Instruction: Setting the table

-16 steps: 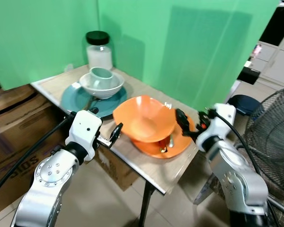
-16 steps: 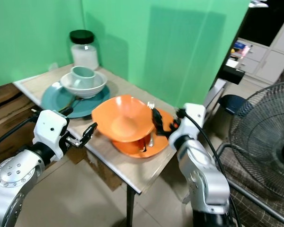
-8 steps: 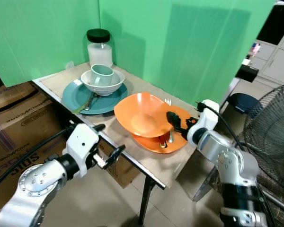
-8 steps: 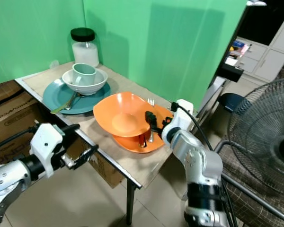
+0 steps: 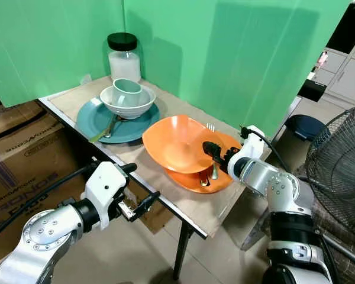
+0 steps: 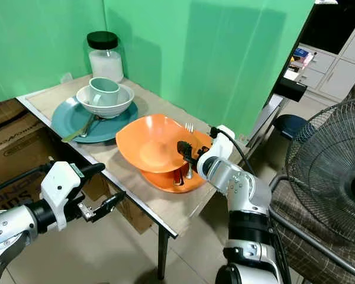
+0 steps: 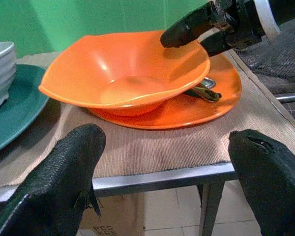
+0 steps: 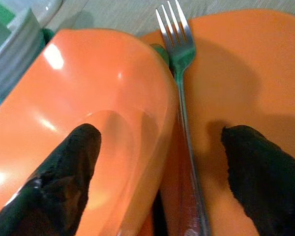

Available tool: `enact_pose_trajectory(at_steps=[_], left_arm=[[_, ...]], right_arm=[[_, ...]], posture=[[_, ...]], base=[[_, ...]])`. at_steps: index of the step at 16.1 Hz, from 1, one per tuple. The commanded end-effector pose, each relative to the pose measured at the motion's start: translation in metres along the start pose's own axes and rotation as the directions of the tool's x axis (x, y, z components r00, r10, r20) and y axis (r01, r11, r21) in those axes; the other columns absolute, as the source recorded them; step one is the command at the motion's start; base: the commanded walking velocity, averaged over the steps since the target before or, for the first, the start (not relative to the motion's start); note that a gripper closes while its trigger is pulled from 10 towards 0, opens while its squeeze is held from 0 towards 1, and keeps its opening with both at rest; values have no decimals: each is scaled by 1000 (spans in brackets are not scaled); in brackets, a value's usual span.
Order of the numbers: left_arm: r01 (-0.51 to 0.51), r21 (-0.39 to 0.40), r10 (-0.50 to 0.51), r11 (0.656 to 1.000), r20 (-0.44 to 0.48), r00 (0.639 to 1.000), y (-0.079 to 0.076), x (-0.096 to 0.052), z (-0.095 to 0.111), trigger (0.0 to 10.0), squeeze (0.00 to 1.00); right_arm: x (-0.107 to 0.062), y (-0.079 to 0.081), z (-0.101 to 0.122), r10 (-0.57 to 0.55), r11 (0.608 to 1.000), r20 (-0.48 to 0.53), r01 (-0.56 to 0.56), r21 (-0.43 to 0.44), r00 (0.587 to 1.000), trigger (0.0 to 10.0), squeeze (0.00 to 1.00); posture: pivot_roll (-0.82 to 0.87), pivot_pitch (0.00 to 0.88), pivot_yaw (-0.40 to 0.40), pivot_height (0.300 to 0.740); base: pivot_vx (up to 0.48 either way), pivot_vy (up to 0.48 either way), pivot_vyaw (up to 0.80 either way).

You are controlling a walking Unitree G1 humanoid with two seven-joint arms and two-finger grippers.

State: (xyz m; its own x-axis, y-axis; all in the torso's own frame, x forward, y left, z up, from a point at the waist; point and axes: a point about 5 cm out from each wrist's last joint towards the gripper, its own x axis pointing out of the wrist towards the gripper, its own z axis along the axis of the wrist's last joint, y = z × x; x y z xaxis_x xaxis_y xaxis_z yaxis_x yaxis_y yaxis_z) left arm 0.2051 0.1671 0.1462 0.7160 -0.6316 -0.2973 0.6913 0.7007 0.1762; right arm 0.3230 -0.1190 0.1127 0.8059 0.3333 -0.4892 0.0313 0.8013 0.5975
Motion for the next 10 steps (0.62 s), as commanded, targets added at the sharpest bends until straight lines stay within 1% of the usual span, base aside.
enact_pose_trajectory(at_steps=[1,5,7,10], left_arm=[[14,4,-14,1000,3,1000,-3,0,2,10000,0],[7,2,-7,1000,0,1000,-2,-1,2,10000,0],[8,2,-8,1000,0,1000,-2,0,2,10000,0],[6,3,-6,1000,-1,1000,-1,0,2,10000,0]], right_arm=[[0,2,5,9,1000,13,-9,27,1000,0,0],[3,3,4,48,993,-5,-47,111,999,0,0],[3,3,2,60,991,-21,-57,125,998,0,0],[7,3,-1,75,980,-41,-66,187,996,0,0]], posture=[[131,0,-89,740],[131,0,-90,740],[130,0,-89,740],[132,0,-90,740]], base=[[0,0,0],[0,0,0],[0,0,0],[0,0,0]])
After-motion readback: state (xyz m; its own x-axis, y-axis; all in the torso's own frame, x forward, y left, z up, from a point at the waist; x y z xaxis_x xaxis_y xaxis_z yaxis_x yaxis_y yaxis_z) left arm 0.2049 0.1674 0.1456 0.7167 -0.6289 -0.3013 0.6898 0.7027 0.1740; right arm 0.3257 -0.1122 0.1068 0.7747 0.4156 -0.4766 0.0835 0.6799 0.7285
